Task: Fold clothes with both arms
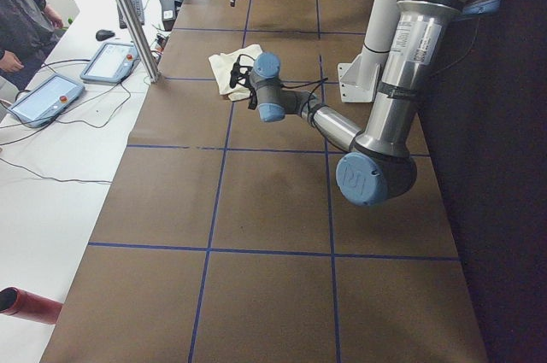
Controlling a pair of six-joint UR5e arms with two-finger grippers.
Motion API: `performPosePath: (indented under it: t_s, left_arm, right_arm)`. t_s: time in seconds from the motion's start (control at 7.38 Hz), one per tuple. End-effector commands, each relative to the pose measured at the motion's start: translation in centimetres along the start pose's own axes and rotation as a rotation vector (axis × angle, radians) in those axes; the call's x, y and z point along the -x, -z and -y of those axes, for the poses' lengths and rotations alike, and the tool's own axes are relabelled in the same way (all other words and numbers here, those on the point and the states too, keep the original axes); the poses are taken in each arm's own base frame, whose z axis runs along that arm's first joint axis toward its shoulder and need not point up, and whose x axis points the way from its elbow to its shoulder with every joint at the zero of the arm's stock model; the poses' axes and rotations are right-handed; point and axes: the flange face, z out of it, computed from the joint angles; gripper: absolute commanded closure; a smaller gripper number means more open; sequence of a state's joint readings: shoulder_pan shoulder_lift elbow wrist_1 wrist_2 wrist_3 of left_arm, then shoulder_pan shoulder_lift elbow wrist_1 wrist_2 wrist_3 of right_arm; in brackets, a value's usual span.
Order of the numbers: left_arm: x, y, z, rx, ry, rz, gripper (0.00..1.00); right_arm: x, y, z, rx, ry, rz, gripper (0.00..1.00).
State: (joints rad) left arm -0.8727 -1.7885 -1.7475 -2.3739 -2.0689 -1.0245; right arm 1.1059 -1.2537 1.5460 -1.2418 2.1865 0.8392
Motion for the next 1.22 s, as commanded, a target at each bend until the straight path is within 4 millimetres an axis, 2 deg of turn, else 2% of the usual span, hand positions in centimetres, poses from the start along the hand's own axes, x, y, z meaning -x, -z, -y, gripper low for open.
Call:
performPosePath:
  t_s: [0.0,0.14,0.27,0.41,0.54,0.68,0.81,0.95,1.08]
  left_arm:
    - [12.7,7.9,4.3,-0.023,-0.195,0.278,0.00]
    - [18.8,11.7,3.6,0.034,-0.326,0.379,0.00]
    - [23.1,15.1,2.5,0.119,-0.393,0.442,0.00]
    - [26.4,18.7,-0.2,0.174,-0.315,0.398,0.00]
    - [27.0,19.8,-1.0,0.175,-0.284,0.355,0.00]
    - [26.4,19.9,0.1,0.156,-0.300,0.361,0.00]
    - [27.2,20.0,0.1,0.148,-0.298,0.394,0.00]
    - [28.4,20.8,-0.5,0.145,-0.274,0.421,0.00]
    - [30.4,20.5,-1.8,0.173,-0.234,0.432,0.00]
  right_arm:
    - [-12.9,0.6,-1.4,0.045,0.206,-0.095,0.00]
    - [-18.5,2.1,-1.7,0.090,0.280,-0.118,0.00]
    - [-21.7,4.0,-1.3,0.170,0.304,-0.107,0.00]
    - [-23.7,7.2,-1.1,0.198,0.285,-0.100,0.00]
    - [-25.5,9.7,-2.5,0.190,0.255,-0.099,0.00]
    - [-25.1,11.5,-2.9,0.145,0.266,-0.087,0.00]
    - [-24.8,12.1,-3.4,0.133,0.265,-0.084,0.00]
    - [-27.9,10.6,-5.7,0.175,0.216,-0.098,0.00]
    - [-29.7,8.7,-5.6,0.210,0.187,-0.103,0.00]
